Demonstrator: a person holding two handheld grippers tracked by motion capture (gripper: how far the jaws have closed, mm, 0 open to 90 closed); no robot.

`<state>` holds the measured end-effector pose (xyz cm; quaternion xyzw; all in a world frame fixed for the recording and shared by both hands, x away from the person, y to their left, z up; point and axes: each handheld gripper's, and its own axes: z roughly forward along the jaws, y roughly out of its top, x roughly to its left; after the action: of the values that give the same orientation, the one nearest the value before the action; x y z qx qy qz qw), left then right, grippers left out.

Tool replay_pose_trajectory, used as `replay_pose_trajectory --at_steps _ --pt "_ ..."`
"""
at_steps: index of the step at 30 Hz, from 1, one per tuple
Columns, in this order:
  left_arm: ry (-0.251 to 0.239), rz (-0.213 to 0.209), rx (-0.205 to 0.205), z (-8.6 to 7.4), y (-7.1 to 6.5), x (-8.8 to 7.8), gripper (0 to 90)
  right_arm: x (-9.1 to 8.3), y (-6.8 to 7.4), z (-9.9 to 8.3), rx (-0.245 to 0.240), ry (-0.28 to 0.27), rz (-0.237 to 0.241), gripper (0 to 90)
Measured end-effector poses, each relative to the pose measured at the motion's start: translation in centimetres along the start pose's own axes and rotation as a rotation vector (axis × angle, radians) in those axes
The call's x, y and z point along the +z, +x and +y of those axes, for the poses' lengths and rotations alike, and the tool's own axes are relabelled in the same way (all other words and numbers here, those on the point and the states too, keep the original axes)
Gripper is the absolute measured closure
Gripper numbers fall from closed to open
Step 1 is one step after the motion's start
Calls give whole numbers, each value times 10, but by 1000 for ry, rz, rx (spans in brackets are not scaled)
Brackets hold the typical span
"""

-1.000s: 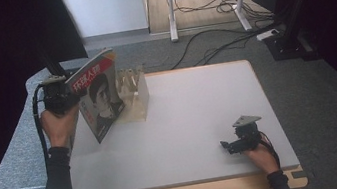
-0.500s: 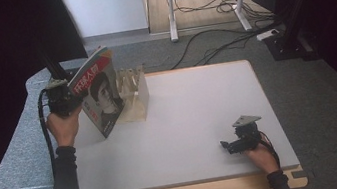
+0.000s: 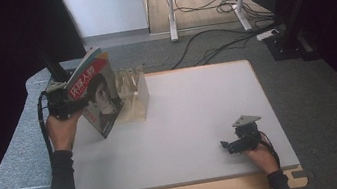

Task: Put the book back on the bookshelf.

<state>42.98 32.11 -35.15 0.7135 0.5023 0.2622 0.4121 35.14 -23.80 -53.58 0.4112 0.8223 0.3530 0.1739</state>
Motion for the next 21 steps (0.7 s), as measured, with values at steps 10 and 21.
replay_pose_trajectory --at_steps 10,21 --pt "-24 -29 -29 -13 7 -21 77 0 0 0 0 1 0 9" --pt "-7 -55 -8 -34 3 -40 0 0 0 0 2 2 1 9"
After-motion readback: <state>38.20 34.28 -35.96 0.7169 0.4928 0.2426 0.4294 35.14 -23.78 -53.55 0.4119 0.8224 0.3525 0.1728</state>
